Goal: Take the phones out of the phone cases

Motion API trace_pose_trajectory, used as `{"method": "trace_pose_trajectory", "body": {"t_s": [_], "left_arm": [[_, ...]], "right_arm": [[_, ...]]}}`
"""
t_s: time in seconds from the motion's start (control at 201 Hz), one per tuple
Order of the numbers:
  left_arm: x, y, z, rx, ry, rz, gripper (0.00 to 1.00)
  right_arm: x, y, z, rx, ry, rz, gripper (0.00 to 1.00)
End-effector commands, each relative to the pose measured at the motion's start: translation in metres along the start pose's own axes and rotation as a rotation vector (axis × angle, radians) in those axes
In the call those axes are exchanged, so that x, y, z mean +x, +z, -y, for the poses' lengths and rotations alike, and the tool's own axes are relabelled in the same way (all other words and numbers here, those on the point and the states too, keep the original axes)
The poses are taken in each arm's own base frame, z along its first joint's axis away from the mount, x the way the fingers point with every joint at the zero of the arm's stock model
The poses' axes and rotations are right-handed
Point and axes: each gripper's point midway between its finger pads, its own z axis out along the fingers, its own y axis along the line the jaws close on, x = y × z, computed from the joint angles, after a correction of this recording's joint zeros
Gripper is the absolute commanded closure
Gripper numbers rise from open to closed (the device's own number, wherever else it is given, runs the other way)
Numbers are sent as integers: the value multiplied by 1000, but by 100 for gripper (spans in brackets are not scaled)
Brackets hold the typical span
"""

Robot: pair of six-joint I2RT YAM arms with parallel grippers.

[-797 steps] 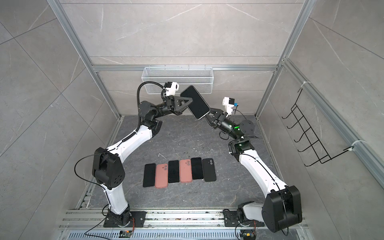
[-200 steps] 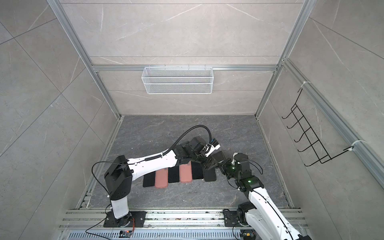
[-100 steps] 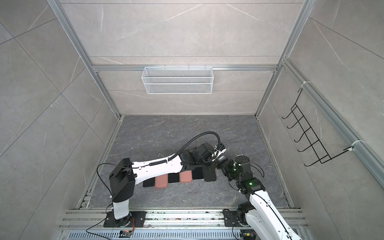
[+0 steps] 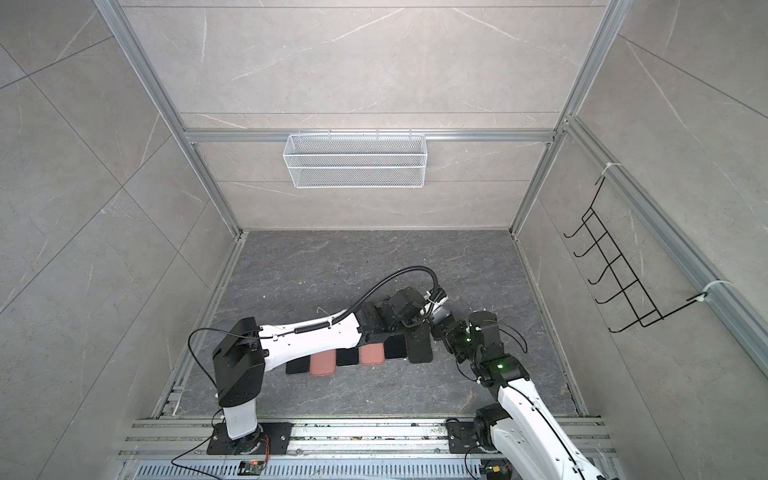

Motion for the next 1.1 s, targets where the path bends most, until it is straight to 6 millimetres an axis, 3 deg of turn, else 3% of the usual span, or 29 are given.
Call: {"method": "trace_pose_trajectory", "body": {"t_s": [0.0,0.139,0.244,0.408,0.508,0.842,1.096], "left_arm": [[-53,-49,-25,-128,36,160,100],[-62,-63,-19,-169,95,194,100],[-61,-62,-15,-176,122,195,100],[-44,-35,2,-151,166,126,100],[-35,-12,16,-154,221,73,100],[-1,53,70,-271,519,-92,100],[57,75,108,-222,625,-213,100]], "right_arm": [[-18,2,10,62,-43,61,100],[-33,4,17,85,-18,70,100],[-51,-3,12,73,-2,101,100],[-79,-26,20,131,-12,146,100],[-85,-31,33,118,57,115,100],[-68,-37,64,80,161,9,100],[-40,-26,95,119,190,-79,99]]}}
